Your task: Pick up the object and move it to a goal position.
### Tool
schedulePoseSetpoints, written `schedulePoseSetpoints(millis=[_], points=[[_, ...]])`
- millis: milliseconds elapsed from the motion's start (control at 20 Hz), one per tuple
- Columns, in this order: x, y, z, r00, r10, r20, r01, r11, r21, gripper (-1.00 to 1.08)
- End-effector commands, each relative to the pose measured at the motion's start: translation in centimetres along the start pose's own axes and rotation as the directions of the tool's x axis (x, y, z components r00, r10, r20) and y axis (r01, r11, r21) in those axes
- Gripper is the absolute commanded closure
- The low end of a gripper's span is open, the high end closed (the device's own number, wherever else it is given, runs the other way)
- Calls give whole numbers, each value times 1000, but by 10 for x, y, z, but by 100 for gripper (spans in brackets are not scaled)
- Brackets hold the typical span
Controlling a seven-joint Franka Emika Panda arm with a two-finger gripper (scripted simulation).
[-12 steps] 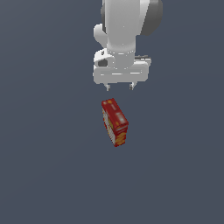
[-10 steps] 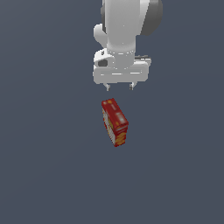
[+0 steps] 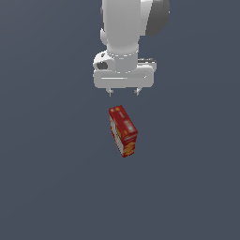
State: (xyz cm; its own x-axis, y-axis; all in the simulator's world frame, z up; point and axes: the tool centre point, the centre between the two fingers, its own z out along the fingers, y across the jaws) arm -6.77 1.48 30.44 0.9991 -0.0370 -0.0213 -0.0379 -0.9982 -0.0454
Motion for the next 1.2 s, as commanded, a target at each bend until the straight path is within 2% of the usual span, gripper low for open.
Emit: schedulePoseSetpoints(millis=[0,350,650,1150], points=[[0,0,0,1000,1,0,-1,1000,0,-92],[6,0,6,999,-49,-2,49,999,-6,-92],[19,1,19,989,-145,-4,145,989,-18,-92],[45,3,48,935,-354,-2,354,934,-42,-92]])
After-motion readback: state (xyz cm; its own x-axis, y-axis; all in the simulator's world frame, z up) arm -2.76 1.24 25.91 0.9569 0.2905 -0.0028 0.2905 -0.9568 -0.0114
